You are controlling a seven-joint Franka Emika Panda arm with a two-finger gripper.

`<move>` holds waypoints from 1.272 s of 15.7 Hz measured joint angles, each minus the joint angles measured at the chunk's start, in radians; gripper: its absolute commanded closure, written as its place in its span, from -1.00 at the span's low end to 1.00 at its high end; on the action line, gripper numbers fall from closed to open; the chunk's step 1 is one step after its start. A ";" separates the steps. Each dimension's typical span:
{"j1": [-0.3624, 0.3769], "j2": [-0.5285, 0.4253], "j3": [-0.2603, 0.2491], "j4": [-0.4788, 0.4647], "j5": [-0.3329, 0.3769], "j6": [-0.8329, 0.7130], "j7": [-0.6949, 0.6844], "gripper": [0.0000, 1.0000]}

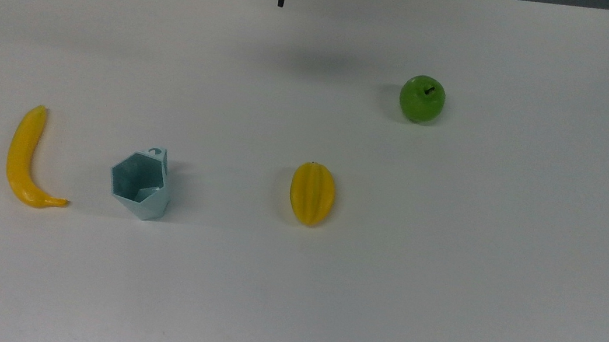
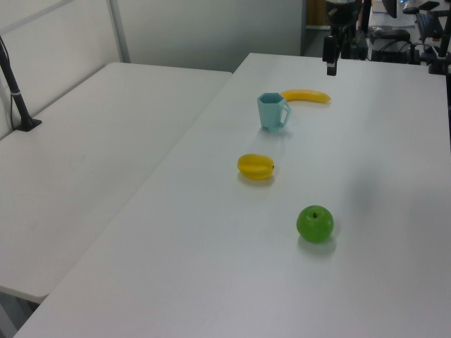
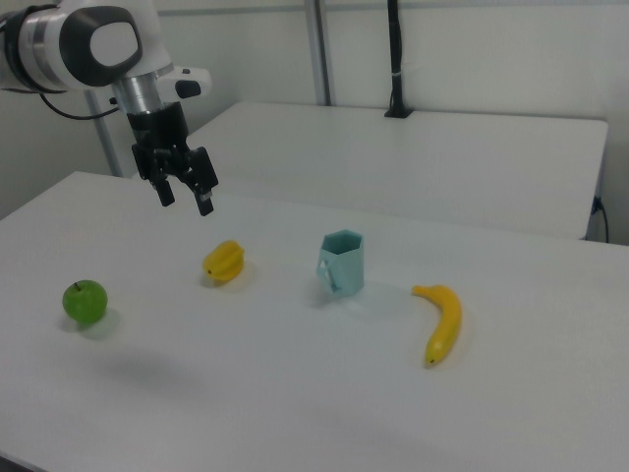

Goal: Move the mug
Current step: 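Lower the open gripper down onto the rim of the teal mug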

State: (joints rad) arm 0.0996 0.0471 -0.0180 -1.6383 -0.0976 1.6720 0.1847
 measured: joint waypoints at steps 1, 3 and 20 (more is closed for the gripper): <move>-0.001 0.000 -0.007 -0.004 0.000 0.000 0.000 -1.00; -0.002 0.002 -0.008 -0.004 0.000 0.000 0.000 -1.00; -0.101 0.169 -0.016 -0.022 0.000 0.317 -0.010 -1.00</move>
State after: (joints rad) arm -0.0018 0.2165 -0.0341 -1.6604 -0.0976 1.9889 0.1749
